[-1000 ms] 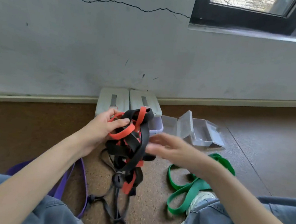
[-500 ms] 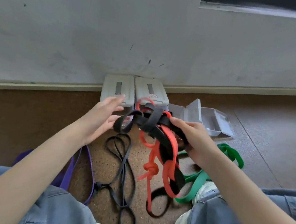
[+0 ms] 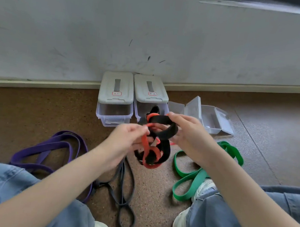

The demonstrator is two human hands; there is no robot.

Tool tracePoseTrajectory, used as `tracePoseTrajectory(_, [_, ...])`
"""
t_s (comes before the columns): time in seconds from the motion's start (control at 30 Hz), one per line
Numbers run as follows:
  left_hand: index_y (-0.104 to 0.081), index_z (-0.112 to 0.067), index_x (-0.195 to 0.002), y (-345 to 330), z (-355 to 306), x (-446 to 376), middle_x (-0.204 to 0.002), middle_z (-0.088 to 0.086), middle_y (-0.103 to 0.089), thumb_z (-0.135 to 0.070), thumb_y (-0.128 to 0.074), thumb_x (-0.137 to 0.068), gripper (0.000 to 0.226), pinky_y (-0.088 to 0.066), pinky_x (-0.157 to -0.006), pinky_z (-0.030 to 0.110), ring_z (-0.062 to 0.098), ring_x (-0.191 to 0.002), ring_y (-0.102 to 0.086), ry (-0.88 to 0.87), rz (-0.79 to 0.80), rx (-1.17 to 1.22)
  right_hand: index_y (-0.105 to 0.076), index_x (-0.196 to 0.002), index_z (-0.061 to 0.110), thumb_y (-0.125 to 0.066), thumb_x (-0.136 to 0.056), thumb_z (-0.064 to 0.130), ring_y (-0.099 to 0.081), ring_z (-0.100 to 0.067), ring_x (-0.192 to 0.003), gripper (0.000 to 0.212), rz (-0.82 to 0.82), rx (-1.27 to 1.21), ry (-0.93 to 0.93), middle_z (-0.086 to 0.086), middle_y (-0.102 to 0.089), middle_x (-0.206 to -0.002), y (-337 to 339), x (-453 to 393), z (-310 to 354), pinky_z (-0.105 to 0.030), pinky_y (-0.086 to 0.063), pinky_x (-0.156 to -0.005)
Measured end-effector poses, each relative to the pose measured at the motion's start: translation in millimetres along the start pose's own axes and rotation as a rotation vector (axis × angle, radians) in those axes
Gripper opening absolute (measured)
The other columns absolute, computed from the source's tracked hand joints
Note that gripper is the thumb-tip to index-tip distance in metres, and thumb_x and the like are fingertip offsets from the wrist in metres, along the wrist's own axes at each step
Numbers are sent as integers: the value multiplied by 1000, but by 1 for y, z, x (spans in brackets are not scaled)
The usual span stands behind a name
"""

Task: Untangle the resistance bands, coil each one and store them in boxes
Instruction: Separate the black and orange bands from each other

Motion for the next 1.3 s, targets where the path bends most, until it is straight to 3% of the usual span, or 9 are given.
tracePoseTrajectory(0.17, [-61,1,-92,13,-21,0,-78,15,-73,-9,-49,-94,15,-57,-58,26,19,-73,-72,105,-15,484,-52,-122,27,-45,-94,43,-58,-6,-99,33,45,613,163,5,-56,-126,7,3,0,-23,-49,-76])
tracePoseTrajectory(0.23, [-60,1,-90,13,-24,4,-79,16,-72,-8,-50,-93,14,-56,-56,25,20,-70,-72,126,-10,531,-59,-106,38,-40,-92,51,-61,-8,-100,27,203,561,75,13,-64,-114,5,5,-10,-24,-48,-80])
tracePoseTrajectory(0.4, [-54,0,-96,21,-42,11,-94,24,-70,-2,-49,-85,12,-58,-64,27,24,-84,-72,87,148,752,-57,-125,28,-49,-73,71,-62,-22,-112,68,395,48,-42,5,-61,-125,6,5,-11,-44,-51,-93])
tracePoseTrajectory(0.53, [-50,1,-108,22,-49,12,-106,28,-66,0,-48,-86,23,-59,-73,30,27,-95,-69,33,202,814,-53,-123,26,-77,-71,38,-55,-11,-109,58,219,834,396,5,-52,-122,-15,4,-24,-32,-50,-92])
tracePoseTrajectory(0.67, [-56,3,-113,30,-47,9,-112,24,-65,-12,-53,-89,29,-58,-71,29,26,-95,-69,44,138,412,-64,-96,13,-70,-78,15,-63,-17,-91,19,-19,735,521,-1,-66,-95,-14,0,-20,-39,-52,-86])
tracePoseTrajectory(0.83, [-58,-26,-112,37,-30,9,-106,-9,-64,-54,-53,-85,39,-53,-86,36,16,-93,-70,162,89,-402,-66,-93,14,-72,-78,24,-66,-17,-87,19,-207,592,481,-3,-69,-86,6,-6,-10,-29,-53,-79])
tracePoseTrajectory(0.97, [-60,-30,-106,22,-28,14,-110,0,-63,-73,-63,-61,62,-55,-79,33,16,-95,-69,231,257,-286,-66,-83,15,-73,-75,33,-62,-7,-74,21,-279,637,553,1,-66,-78,0,-3,-16,-7,-45,-60])
tracePoseTrajectory(1.17, [-62,-19,-89,1,-3,7,-88,-2,-66,-27,-56,-91,11,-40,-63,17,4,-74,-58,49,47,-534,-68,-80,15,-73,-70,42,-65,-11,-78,29,-324,548,511,1,-69,-78,3,0,-13,-20,-49,-67])
tracePoseTrajectory(1.3, [-57,-17,-88,11,-2,5,-86,2,-68,-16,-54,-90,3,-50,-75,36,17,-73,-63,260,115,-229,-71,-79,10,-73,-77,31,-68,-25,-82,21,-293,342,373,-9,-70,-77,11,-1,-10,-31,-55,-75])
Point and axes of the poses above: each hand's wrist, its own x-axis away from the middle knuckle, its own y-axis out of the back of the hand, z = x × y, the point moved 1 cm from there along -x, towards the middle knuckle
